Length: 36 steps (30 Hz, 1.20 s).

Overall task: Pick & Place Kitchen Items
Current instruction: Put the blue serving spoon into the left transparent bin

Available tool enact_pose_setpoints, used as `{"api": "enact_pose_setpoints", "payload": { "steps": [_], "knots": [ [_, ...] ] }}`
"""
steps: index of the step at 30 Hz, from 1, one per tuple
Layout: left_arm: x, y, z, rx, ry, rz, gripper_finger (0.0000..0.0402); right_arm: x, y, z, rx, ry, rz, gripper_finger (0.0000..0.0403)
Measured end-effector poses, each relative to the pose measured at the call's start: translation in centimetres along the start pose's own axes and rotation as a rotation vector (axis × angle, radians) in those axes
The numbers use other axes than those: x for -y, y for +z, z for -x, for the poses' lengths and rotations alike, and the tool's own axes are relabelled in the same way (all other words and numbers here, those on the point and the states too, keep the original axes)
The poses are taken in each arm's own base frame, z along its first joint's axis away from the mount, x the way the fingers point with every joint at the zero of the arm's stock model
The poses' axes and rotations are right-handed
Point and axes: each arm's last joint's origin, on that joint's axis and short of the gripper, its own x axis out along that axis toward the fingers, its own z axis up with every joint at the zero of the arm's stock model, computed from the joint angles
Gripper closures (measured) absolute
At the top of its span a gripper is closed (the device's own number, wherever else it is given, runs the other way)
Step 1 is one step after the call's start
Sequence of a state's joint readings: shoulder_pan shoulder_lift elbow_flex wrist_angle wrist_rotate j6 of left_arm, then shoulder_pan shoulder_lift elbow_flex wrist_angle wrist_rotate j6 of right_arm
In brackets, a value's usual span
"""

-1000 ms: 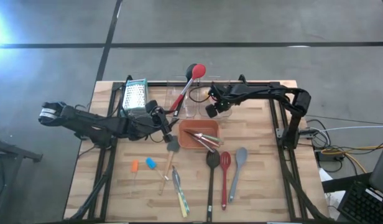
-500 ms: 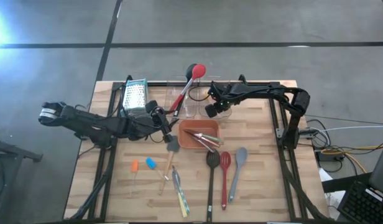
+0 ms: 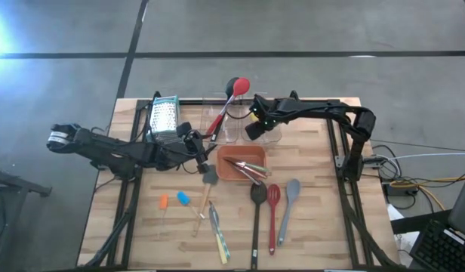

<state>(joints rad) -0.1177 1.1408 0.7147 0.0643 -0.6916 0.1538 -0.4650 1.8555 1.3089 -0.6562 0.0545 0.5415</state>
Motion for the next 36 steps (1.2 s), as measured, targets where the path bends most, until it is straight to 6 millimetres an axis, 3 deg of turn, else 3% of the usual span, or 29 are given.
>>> {"api": "enact_pose_setpoints", "payload": {
  "steps": [13,21,28,36],
  "knots": [
    [0.0,-0.2,0.0,-0.018,-0.003,-0.006,0.0216,-2.9,2.1,5.9,0.096,0.076,0.075,0.0291],
    [0.0,-0.3,0.0,-0.023,-0.003,-0.011,0.0216,-5.4,1.5,9.6,0.088,0.102,0.146,0.0316],
    [0.0,-0.3,0.0,-0.025,-0.004,-0.012,0.0216,-8.2,-1.1,12.0,0.065,0.044,0.252,0.0336],
    [0.1,-0.5,0.0,-0.047,-0.006,-0.031,0.0216,-11.5,-7.7,13.5,-0.031,-0.067,0.334,0.0348]
  ]
}}
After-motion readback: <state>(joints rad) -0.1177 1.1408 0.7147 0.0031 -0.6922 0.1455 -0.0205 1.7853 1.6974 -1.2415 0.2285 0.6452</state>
